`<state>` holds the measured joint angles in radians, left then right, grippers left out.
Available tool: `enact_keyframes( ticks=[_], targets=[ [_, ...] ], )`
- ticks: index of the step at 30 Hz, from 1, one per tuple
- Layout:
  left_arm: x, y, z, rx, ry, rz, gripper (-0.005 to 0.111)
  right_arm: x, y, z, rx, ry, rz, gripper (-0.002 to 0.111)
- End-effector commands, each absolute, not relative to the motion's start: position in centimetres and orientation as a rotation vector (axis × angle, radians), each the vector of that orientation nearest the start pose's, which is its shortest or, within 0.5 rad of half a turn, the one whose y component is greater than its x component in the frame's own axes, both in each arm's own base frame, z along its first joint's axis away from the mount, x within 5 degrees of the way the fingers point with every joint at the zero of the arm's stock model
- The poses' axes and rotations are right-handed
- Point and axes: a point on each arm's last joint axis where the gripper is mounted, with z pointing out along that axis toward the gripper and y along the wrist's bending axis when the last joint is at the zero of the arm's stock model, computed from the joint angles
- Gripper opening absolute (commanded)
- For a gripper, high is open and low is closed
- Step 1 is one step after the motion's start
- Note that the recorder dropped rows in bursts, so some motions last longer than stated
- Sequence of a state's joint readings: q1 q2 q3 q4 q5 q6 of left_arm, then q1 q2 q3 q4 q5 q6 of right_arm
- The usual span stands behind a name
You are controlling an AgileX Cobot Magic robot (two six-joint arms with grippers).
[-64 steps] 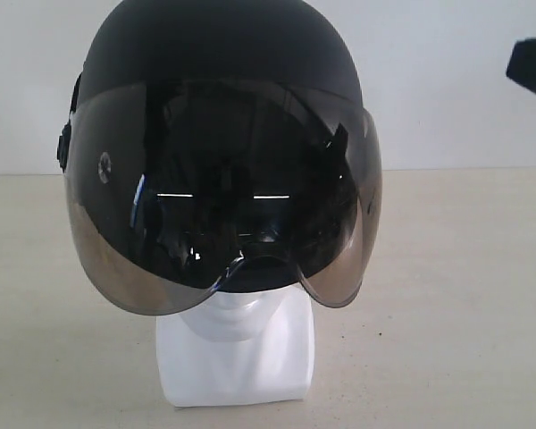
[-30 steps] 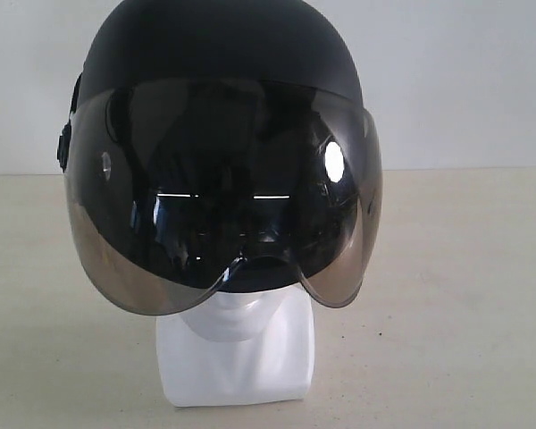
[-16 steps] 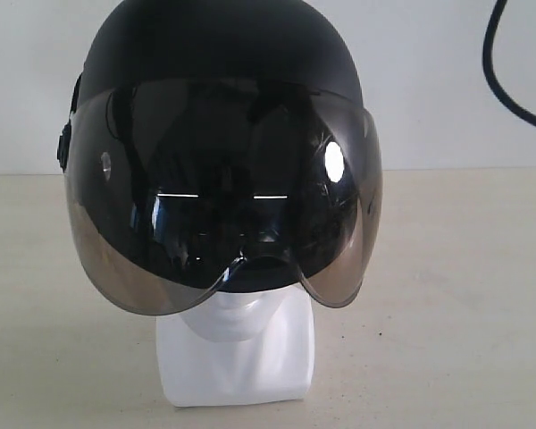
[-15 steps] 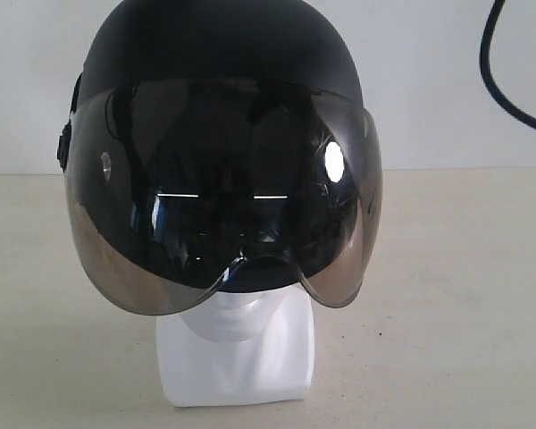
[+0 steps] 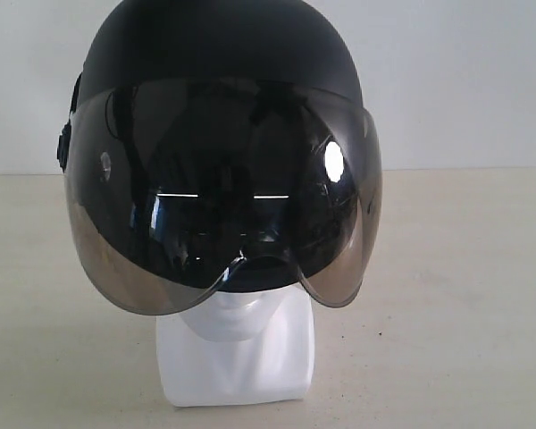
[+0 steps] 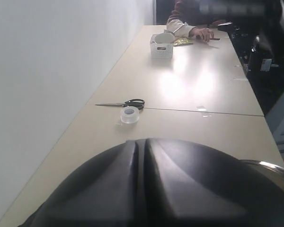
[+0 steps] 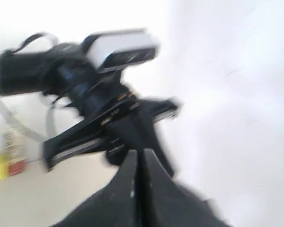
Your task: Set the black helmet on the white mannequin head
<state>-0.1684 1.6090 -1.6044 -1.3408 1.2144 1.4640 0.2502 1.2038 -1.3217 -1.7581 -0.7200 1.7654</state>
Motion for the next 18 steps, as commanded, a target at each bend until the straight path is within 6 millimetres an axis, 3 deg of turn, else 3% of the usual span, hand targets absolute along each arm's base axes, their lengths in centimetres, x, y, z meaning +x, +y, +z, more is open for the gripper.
enact_keyframes(
  ticks=[1, 5, 7, 9, 10, 13, 15, 18],
  targets=[
    [31.0, -13.9, 43.2, 1.209, 1.408, -0.946, 0.004, 20.1, 7.3, 51.9, -0.506, 1.183, 0.162, 0.000],
    [31.0, -13.9, 43.2, 1.205, 1.404, -0.951, 0.004, 18.1, 1.1, 52.7, -0.075, 1.190, -0.392, 0.000],
    [31.0, -13.9, 43.3, 1.205, 1.403, -0.949, 0.004, 16.9, -2.3, 51.4, 0.190, 1.430, -0.666, 0.000],
    [31.0, -13.9, 43.3, 1.205, 1.400, -0.949, 0.004, 16.6, -3.3, 48.7, 0.229, 1.852, -0.836, 0.000],
    [30.9, -13.9, 43.3, 1.202, 1.397, -0.953, 0.004, 17.1, -2.9, 47.5, 0.180, 2.014, -0.833, 0.000],
    [30.9, -13.9, 43.3, 1.202, 1.397, -0.952, 0.004, 19.1, 0.3, 45.6, -0.269, 2.265, -0.574, 0.000],
    [30.9, -13.9, 43.4, 1.207, 1.388, -0.947, 0.004, 20.2, 3.9, 46.1, -0.519, 2.138, -0.178, 0.000],
    [30.9, -14.0, 43.5, 1.205, 1.368, -0.947, 0.004, 20.1, 7.4, 48.3, -0.704, 1.920, 0.212, 0.000]
  ],
)
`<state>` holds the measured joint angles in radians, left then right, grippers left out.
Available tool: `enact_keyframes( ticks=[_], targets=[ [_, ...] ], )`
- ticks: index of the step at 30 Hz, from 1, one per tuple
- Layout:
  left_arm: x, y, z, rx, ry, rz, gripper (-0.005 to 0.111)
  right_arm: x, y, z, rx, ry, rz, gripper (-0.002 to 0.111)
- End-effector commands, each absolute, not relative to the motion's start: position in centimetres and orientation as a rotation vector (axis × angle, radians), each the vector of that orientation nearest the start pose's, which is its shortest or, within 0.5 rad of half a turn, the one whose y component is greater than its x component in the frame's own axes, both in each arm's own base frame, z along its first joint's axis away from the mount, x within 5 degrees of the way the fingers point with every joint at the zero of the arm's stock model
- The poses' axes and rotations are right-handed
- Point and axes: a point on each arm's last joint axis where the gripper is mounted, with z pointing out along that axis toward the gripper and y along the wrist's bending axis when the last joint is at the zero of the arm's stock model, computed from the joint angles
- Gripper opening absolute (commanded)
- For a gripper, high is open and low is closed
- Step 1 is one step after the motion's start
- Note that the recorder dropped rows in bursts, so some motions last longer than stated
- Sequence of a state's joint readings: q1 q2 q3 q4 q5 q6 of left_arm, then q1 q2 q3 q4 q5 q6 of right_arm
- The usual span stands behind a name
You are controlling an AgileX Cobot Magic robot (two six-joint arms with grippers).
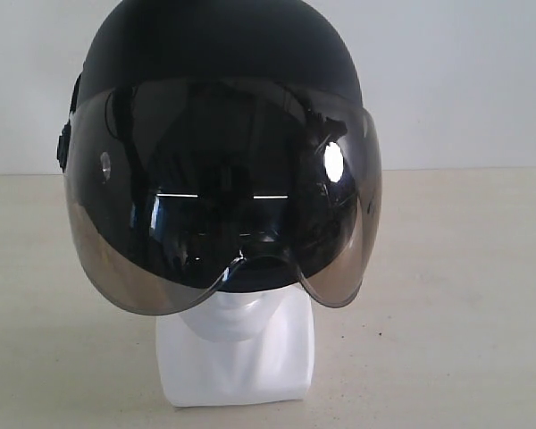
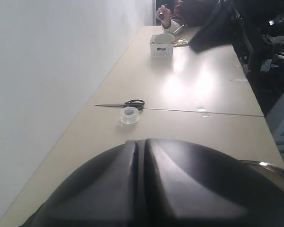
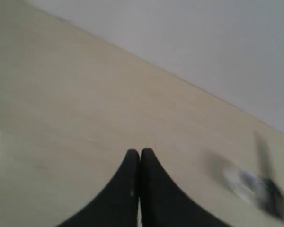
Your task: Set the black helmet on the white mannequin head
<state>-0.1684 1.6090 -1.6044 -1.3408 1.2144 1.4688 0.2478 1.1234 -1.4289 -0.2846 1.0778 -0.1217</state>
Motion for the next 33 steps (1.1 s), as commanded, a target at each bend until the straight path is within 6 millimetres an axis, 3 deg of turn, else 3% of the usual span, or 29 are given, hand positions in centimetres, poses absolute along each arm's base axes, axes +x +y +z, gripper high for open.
enact_keyframes(
  ticks=[1, 9, 19, 33],
  targets=[
    [30.9, -14.0, 43.5, 1.201, 1.365, -0.952, 0.004, 19.9, 8.2, 48.8, -0.746, 1.886, 0.313, 0.000],
    [31.2, -14.0, 43.2, 1.214, 1.359, -0.940, 0.004, 22.2, 12.6, 48.9, -1.088, 1.933, 0.502, 0.000],
    [31.2, -13.9, 42.7, 1.261, 1.389, -0.891, 0.004, 25.0, 18.4, 48.3, -1.253, 1.917, 0.350, 0.000],
    [31.4, -13.7, 41.2, 1.310, 1.465, -0.853, 0.004, 25.1, 18.2, 48.2, -1.162, 1.990, 0.362, 0.000]
  ],
)
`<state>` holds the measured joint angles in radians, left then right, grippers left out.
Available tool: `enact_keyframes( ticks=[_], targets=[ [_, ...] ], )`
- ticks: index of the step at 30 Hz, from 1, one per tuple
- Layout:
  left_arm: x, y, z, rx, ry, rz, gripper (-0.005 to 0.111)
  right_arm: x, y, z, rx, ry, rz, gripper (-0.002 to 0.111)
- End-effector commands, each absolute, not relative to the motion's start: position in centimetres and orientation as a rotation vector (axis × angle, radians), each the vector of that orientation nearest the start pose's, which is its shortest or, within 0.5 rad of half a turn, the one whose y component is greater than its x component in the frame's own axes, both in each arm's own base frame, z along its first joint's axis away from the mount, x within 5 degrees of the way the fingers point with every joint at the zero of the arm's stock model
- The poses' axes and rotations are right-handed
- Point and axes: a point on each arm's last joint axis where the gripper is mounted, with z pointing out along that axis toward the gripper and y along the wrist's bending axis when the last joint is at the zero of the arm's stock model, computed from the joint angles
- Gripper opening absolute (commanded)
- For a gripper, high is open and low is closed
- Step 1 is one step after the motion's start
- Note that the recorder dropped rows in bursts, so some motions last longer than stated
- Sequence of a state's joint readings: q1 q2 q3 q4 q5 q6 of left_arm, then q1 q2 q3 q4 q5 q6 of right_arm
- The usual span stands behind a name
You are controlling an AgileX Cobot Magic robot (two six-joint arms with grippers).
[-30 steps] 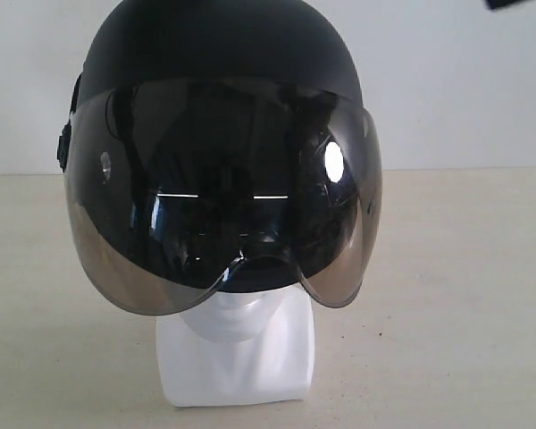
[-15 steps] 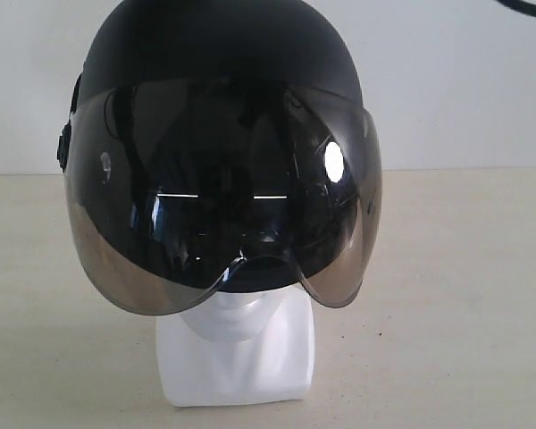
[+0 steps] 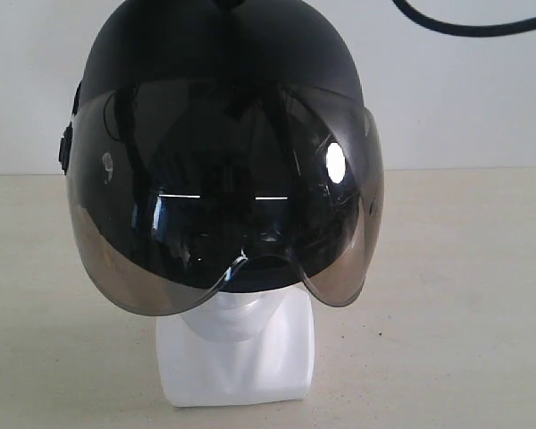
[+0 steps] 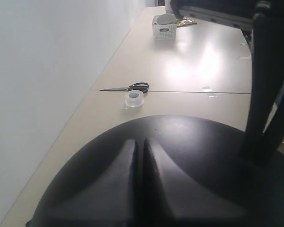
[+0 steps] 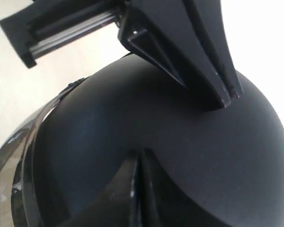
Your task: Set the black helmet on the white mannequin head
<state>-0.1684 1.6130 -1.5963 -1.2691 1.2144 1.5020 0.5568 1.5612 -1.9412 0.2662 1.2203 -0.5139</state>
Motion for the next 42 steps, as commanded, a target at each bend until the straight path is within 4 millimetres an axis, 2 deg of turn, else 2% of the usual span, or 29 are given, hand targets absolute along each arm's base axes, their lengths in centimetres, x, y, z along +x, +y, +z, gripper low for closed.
enact_keyframes(
  ticks=[1, 4, 7, 14, 19, 31, 37, 42],
  targets=[
    [31.4, -13.7, 41.2, 1.310, 1.465, -0.853, 0.004, 24.8, 18.0, 48.1, -1.163, 1.994, 0.363, 0.000],
    [31.4, -13.7, 41.2, 1.310, 1.465, -0.853, 0.004, 23.3, 18.0, 47.6, -1.204, 1.999, 0.351, 0.000],
    [31.4, -13.7, 41.1, 1.318, 1.477, -0.843, 0.004, 22.4, 19.1, 47.0, -1.255, 2.000, 0.324, 0.000],
    [31.4, -13.6, 41.0, 1.321, 1.480, -0.840, 0.004, 22.6, 20.0, 46.0, -1.252, 2.047, 0.360, 0.000],
    [31.4, -13.6, 41.0, 1.324, 1.483, -0.837, 0.004, 22.0, 21.2, 43.6, -1.337, 2.098, 0.350, 0.000],
    [31.4, -13.6, 40.9, 1.326, 1.494, -0.834, 0.004, 21.7, 21.5, 43.4, -1.311, 2.127, 0.379, 0.000],
    [31.4, -13.6, 40.9, 1.330, 1.496, -0.830, 0.004, 21.8, 21.6, 41.8, -1.336, 2.180, 0.368, 0.000],
    [32.1, -13.7, 40.0, 1.324, 1.524, -0.849, 0.004, 21.8, 21.6, 41.0, -1.347, 2.204, 0.362, 0.000]
  ],
)
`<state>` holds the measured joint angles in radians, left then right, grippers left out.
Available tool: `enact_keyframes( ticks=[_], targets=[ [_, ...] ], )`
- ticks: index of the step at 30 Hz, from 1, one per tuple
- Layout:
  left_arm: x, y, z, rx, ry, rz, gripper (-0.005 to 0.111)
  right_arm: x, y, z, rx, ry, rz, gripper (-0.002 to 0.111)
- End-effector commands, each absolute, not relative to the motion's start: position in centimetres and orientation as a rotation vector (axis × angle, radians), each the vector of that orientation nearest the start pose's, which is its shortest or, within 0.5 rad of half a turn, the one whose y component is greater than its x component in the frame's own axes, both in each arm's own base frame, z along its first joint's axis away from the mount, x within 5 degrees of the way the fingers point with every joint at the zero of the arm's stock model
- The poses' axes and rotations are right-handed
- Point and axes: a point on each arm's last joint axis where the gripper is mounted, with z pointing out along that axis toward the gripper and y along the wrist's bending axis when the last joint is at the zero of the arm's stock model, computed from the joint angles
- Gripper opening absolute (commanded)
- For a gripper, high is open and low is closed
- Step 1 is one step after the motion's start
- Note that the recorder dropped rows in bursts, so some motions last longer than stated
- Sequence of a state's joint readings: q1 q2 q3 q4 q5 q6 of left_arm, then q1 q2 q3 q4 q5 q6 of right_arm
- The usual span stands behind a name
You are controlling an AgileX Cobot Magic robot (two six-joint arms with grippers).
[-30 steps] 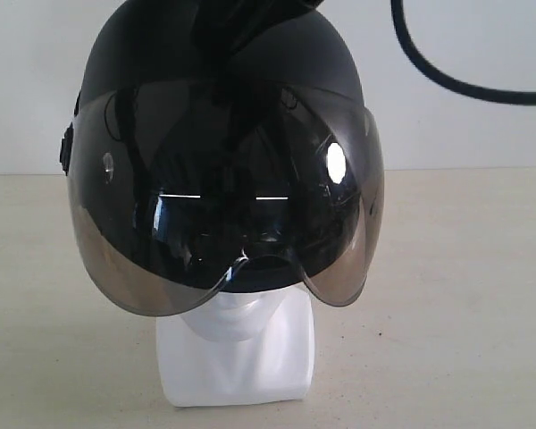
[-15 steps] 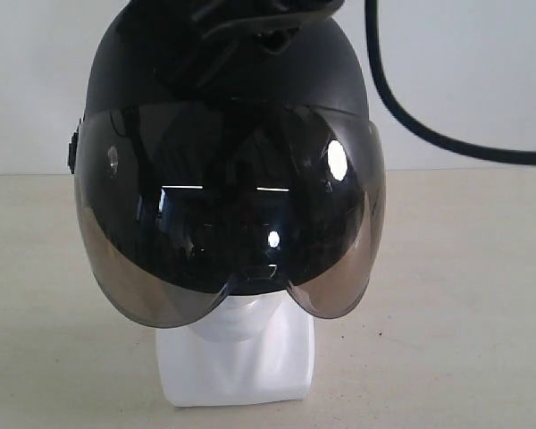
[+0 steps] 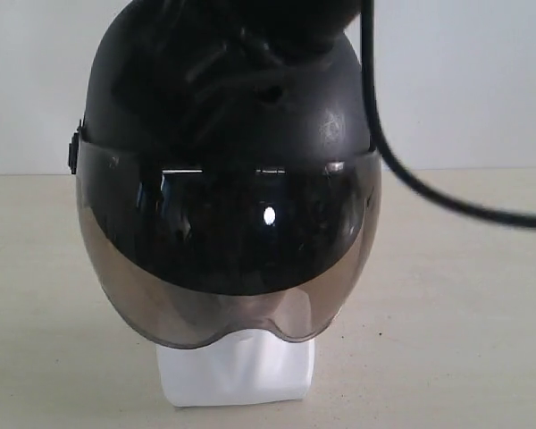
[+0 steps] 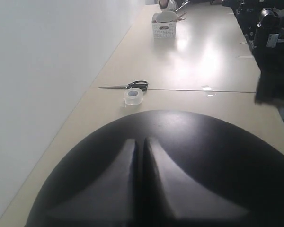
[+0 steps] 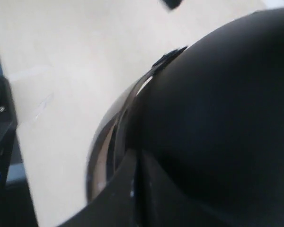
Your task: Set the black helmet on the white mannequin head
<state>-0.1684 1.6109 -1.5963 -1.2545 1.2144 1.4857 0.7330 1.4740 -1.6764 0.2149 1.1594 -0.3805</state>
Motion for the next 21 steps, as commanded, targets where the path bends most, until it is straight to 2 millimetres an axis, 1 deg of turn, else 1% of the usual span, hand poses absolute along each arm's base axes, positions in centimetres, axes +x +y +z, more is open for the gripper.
enact_keyframes(
  ticks=[1, 4, 10, 12, 17, 21],
  targets=[
    [32.2, -13.7, 39.8, 1.323, 1.529, -0.852, 0.004, 21.8, 21.6, 41.0, -1.347, 2.204, 0.362, 0.000],
    [32.5, -13.8, 39.5, 1.320, 1.538, -0.862, 0.004, 21.8, 21.6, 41.0, -1.347, 2.203, 0.356, 0.000],
    [32.6, -13.8, 39.4, 1.314, 1.538, -0.871, 0.004, 21.9, 21.5, 40.9, -1.348, 2.205, 0.346, 0.000],
    [32.6, -13.8, 39.4, 1.314, 1.538, -0.871, 0.004, 21.9, 21.5, 40.5, -1.355, 2.218, 0.344, 0.000],
    [32.7, -13.8, 39.4, 1.312, 1.539, -0.869, 0.004, 21.8, 21.4, 38.1, -1.391, 2.294, 0.327, 0.000],
    [32.7, -13.8, 39.4, 1.312, 1.539, -0.869, 0.004, 21.8, 21.4, 37.7, -1.402, 2.304, 0.323, 0.000]
  ],
)
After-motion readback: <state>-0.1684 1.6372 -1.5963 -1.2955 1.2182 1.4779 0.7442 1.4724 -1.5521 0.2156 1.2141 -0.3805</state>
